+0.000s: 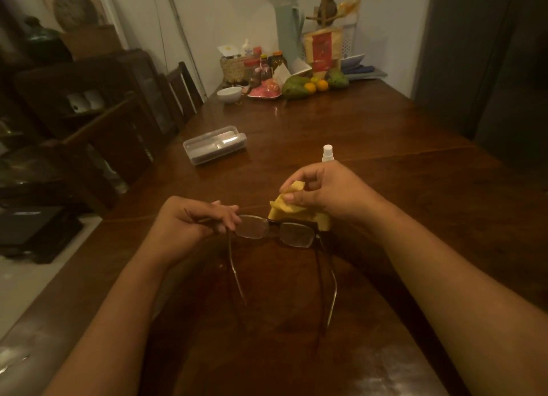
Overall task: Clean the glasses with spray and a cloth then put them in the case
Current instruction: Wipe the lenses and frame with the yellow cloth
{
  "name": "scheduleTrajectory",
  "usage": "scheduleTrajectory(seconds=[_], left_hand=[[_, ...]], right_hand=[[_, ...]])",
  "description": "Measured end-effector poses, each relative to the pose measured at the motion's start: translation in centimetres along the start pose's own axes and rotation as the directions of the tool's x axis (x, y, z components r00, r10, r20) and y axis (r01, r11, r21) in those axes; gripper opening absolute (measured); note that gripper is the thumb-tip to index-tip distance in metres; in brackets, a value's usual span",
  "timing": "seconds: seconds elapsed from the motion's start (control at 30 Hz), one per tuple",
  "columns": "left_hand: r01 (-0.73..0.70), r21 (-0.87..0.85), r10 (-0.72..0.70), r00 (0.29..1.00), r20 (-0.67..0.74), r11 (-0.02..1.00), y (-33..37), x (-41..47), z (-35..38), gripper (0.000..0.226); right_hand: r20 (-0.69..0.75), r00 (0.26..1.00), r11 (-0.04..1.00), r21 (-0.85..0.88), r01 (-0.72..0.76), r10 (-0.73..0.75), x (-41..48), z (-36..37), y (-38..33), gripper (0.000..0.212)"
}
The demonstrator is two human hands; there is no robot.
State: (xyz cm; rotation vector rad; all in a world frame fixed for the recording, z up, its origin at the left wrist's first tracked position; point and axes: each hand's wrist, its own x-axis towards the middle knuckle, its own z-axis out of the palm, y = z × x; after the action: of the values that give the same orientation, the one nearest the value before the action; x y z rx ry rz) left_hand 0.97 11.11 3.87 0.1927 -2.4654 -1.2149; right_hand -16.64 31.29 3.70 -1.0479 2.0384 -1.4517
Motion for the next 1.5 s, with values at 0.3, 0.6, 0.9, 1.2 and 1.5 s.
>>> scheduleTrajectory(seconds=[0.3, 0.6, 0.9, 1.2, 1.5], left_hand=[[-0.094, 0.019, 0.091, 0.991, 0.094, 0.995, -0.3, 0.3, 0.4, 0.044], [-0.051, 0.047, 0.047, 0.996, 0.076, 0.998, -0.9, 0.4, -0.2, 0.052], [0.090, 0.237, -0.061, 0.990, -0.128, 0.967, 0.3, 0.2, -0.8, 0.014], [0.072, 0.569, -0.130, 0.990, 0.061, 0.819, 5.3, -0.5, 2.7, 0.018], [0.240, 0.556, -0.308, 0.951, 0.031, 0.796, 5.9, 0.8, 6.8, 0.035]], right_hand=[[0.188, 0.981, 0.984, -0.163, 0.072, -0.040, -0.3, 3.3, -0.6, 0.045], [0.061, 0.998, 0.993, -0.113, 0.022, -0.015, -0.1, 2.5, 0.0, 0.036], [0.171, 0.985, 1.000, -0.009, 0.021, -0.019, 0.1, 1.0, 0.5, 0.042], [0.098, 0.995, 0.999, -0.036, -0.017, 0.020, 0.4, 0.7, 0.6, 0.047], [-0.049, 0.999, 1.000, -0.029, -0.006, 0.004, 0.5, 0.4, 0.8, 0.051]])
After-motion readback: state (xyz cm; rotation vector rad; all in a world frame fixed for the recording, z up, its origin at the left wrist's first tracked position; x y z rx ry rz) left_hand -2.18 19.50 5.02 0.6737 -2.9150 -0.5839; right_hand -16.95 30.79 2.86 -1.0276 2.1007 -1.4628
